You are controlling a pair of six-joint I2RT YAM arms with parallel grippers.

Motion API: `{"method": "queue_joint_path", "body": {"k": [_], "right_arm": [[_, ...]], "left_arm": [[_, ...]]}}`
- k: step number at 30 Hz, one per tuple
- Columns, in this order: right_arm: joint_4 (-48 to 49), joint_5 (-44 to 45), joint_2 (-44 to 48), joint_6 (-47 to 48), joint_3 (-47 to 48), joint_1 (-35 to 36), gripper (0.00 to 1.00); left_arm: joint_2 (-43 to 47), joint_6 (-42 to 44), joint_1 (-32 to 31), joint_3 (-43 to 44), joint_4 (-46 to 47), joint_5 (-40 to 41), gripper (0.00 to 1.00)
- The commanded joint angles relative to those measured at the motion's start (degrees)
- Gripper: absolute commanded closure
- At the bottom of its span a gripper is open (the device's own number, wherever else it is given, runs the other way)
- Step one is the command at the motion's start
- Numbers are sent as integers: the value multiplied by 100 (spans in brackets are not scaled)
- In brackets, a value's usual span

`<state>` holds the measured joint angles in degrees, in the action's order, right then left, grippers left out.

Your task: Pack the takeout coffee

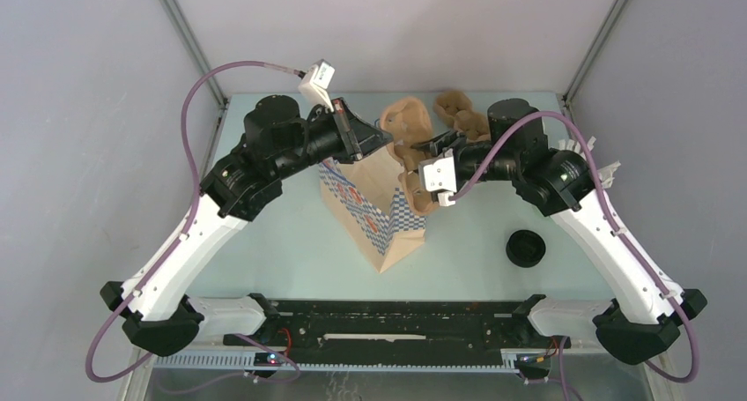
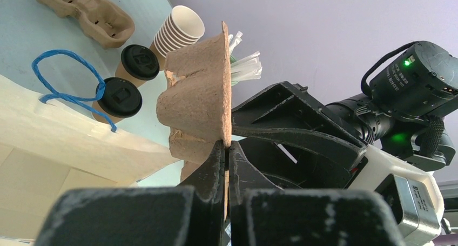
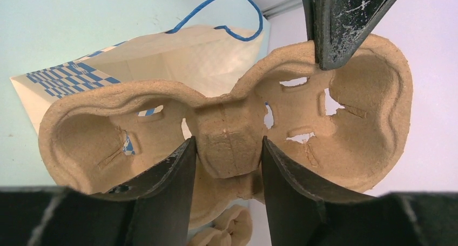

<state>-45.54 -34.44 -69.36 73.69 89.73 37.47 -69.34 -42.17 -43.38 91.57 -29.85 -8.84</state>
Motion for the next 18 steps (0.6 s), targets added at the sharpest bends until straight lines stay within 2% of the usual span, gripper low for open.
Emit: {"method": "queue_joint_path", "body": {"k": [1,5,8,12,16,18], "right_arm": [[63,74,-49,122,154,62,48],[117,86,-51,96,158,101,52],[187,135,-13,17,142,102,58],[259,295,97,-211,82,126,58],[365,735,350,-835,-10,146,59],[488,918,557,-1215,-158,151,59]], "left_arm": [[61,-72,52,222,130,-144,100],[82,-93,103,206,55,-169,99],[133,-98,158,224,-57,-175,77],[387,-121,250,331,-894,289,39],[522,-324,320,797,-2583,1428,19],[386,-497,322,1038,-3309,1835,17]]}}
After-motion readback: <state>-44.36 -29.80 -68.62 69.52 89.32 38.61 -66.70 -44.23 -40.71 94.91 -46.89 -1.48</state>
